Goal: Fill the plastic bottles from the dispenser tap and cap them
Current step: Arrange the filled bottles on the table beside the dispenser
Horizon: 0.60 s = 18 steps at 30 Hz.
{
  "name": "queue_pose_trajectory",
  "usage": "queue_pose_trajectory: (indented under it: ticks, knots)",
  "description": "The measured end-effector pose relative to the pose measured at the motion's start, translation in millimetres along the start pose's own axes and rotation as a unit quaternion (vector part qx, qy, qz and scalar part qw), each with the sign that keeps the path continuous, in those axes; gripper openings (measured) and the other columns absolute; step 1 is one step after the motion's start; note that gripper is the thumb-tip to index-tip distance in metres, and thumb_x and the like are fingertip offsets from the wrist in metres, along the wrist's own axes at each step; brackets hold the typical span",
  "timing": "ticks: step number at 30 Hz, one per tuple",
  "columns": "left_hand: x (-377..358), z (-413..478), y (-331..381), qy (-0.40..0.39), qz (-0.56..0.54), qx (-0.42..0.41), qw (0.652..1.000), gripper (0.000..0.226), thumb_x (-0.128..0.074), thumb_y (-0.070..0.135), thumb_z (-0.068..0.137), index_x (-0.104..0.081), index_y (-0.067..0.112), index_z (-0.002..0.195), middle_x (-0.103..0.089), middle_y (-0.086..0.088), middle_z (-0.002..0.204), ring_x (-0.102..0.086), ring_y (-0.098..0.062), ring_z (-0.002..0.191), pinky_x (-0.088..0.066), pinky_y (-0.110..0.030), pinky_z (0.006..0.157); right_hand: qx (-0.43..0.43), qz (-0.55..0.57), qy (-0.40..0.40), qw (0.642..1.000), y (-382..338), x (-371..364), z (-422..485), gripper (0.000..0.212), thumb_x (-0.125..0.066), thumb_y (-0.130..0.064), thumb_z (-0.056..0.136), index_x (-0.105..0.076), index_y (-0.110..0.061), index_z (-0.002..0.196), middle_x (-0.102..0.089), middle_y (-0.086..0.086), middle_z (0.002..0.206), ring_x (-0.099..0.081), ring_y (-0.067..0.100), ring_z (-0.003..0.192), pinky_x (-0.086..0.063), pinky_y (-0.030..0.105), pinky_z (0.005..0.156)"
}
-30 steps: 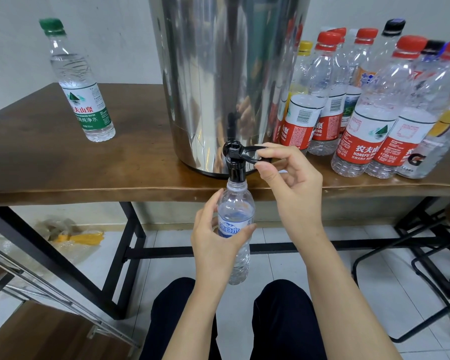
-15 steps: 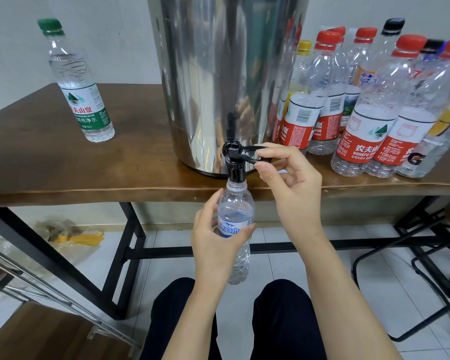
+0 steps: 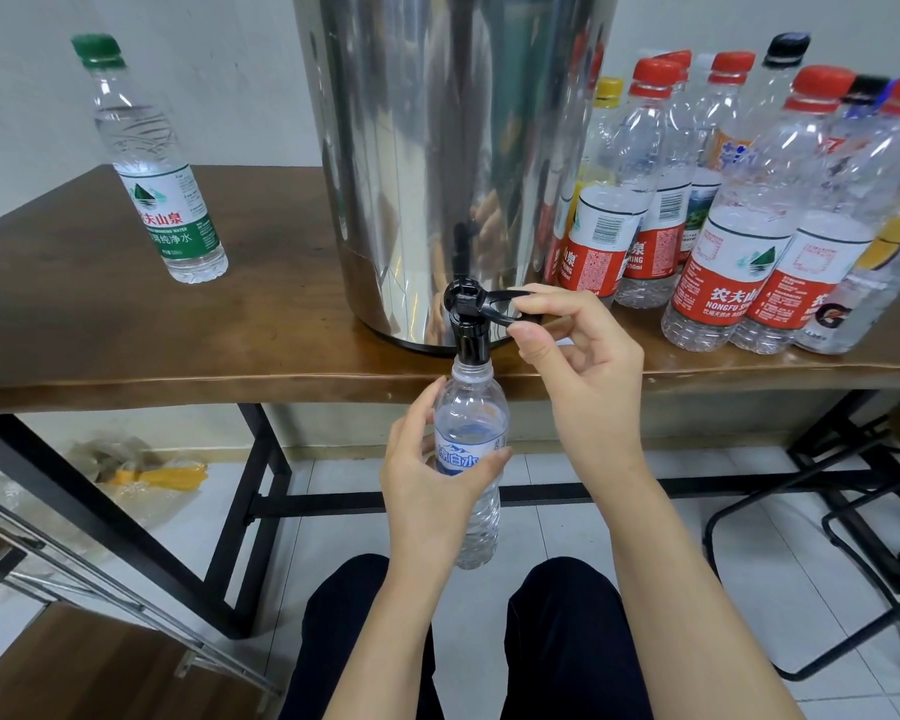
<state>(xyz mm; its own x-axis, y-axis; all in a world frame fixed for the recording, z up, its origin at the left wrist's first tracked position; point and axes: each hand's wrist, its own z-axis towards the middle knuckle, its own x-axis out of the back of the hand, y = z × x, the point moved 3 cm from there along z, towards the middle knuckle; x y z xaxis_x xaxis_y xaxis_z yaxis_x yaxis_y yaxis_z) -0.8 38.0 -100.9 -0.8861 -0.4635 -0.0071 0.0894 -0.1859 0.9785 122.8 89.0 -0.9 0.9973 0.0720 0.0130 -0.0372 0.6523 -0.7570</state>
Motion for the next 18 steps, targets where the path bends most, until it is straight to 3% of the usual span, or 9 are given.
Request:
queue_pose_trajectory:
  ticks: [8,13,18]
  knots:
    - [0.0,0.4,-1.5,-0.005,-0.001,0.003,1.000,0.084,-0.092,0.011,0.064,-0.055,0.033,0.136,-0.061,0.004,0.130,-0.063,-0.011,0.115,-0.055,-0.031,0.095,-0.003,0.002,-0.003,1.000,0.1,-0.1,0.0,0.022,-0.068,-0.010,0.089,-0.067,-0.030,0.098,-0.068,-0.021,0.105,-0.063,0.004,0.085,-0.054,0.027,0.075]
    - [0.7,-0.2,-2.7,-0.005,0.000,0.001,1.000,0.084,-0.093,0.012,0.064,-0.055,0.033,0.136,-0.061,0.005,0.130,-0.062,-0.011,0.116,-0.055,-0.026,0.091,-0.001,0.006,-0.003,1.000,-0.4,-0.2,0.0,0.016,-0.068,-0.018,0.088,-0.067,-0.031,0.098,-0.068,-0.022,0.105,-0.062,0.004,0.083,-0.054,0.027,0.073]
    - [1.0,-0.5,-4.6,-0.001,-0.005,0.003,1.000,0.084,-0.092,0.008,0.063,-0.057,0.035,0.134,-0.062,0.003,0.128,-0.063,-0.012,0.114,-0.054,-0.026,0.090,-0.013,0.014,0.001,1.000,1.0,-0.4,-0.4,0.020,-0.069,-0.010,0.088,-0.067,-0.029,0.096,-0.069,-0.019,0.104,-0.062,0.003,0.080,-0.053,0.026,0.072]
